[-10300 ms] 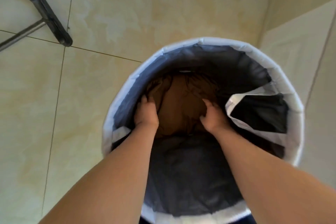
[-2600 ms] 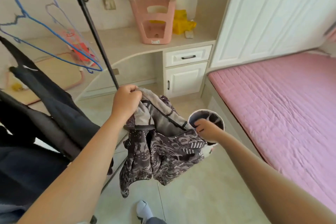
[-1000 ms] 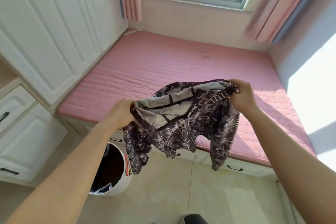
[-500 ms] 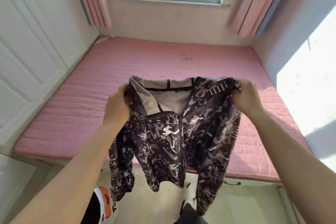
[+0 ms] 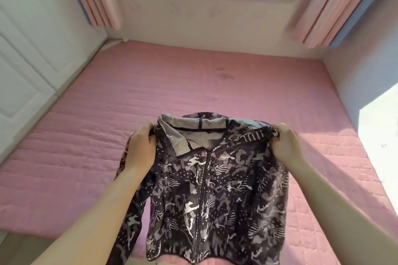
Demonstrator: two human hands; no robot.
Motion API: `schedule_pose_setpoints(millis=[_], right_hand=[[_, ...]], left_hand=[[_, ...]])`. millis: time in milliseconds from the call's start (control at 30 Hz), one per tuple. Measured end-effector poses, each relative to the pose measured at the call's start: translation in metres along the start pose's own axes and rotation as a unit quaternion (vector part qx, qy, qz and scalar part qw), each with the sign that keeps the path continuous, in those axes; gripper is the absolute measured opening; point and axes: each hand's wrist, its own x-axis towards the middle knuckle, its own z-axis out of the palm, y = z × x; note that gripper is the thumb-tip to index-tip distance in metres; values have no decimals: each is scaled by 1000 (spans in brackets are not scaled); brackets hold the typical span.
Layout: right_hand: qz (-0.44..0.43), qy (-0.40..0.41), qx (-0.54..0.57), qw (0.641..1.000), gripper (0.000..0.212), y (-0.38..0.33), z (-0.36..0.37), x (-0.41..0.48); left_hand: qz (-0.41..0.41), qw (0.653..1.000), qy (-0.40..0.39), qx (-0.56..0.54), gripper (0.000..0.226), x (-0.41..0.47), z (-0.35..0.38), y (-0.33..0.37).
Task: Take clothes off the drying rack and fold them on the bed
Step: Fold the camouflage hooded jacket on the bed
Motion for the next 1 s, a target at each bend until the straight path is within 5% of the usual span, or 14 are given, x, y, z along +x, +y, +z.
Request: schedule_pose_setpoints(millis=[533,667,833,933,1000], right_hand=[[203,-153,-41,966,25,140,215,113],[151,-76,-42,985,25,134,228,185],[113,72,-27,991,40,133,229,277],[116,13,-51,992,50,150,250,277],[103,-66,-67,990,53,157,273,246]], left_hand=[[-43,985,-160,46,18,128,239,-147],[-23,992,-118,47,18,193,267,-142],[26,993,-103,-43,38,273,286,-105],[28,978,-201,-48,81,269,310,-108],[47,965,-255,24,85,235,326,-131]])
